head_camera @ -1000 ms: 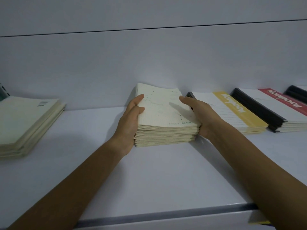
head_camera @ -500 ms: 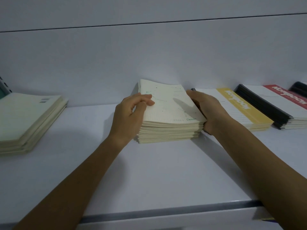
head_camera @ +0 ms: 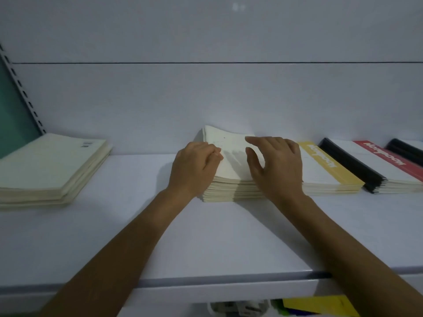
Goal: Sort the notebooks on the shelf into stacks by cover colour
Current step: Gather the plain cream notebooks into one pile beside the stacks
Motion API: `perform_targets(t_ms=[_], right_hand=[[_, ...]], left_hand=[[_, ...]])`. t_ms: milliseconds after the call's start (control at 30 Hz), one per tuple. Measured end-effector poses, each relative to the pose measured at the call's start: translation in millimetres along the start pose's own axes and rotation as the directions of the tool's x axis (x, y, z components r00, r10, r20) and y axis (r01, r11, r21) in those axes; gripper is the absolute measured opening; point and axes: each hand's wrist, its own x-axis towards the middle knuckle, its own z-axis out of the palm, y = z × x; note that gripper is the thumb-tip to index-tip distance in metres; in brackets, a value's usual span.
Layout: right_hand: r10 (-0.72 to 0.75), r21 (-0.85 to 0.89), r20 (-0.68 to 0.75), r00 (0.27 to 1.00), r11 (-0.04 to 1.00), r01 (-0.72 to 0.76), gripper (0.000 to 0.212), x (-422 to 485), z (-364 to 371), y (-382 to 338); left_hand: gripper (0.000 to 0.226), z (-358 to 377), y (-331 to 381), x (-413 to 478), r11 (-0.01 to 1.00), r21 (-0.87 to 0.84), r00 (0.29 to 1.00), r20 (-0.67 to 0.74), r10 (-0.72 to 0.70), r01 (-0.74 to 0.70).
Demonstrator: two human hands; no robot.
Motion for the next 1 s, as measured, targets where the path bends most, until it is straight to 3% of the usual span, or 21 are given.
perform_targets(t_ms=[100,200,533,633,800,1000], right_hand=[[-0.064,0.008,-0.040,0.997,0.998,0.065,0.021,4,-9,-20],[-0.102,0.061,-0.045,0.994,0.993,0.104,0.020,1,-12,-45],[-0.281,0.272,0.056,0.958,0.928,0.256,0.027,2,21,-156],[-0.287,0.338,0.146,0.947,0.914,0.224,0.032,-1,41,-203],[-0.337,0.355,0.306,0.890,0.908,0.222,0.037,5,82,-289],[-0.248,0.125,0.680,0.690,0.967,0.224,0.075,21,135,-367]], left_hand=[[0.036,-8,5,0,0.993,-0.095,0.997,0.044,-0.070,0.074],[0.031,-27,-4,-8,0.966,-0.234,0.992,-0.025,-0.120,0.111],[0.023,-145,-70,-61,0.983,-0.045,0.980,-0.078,-0.181,0.178],[0.020,-190,-96,-85,0.977,-0.021,0.974,-0.075,-0.213,0.212],[0.017,-260,-141,-131,0.829,-0.449,0.926,-0.012,-0.377,0.332],[0.020,-312,-193,-159,0.794,-0.507,0.916,-0.023,-0.401,0.335]])
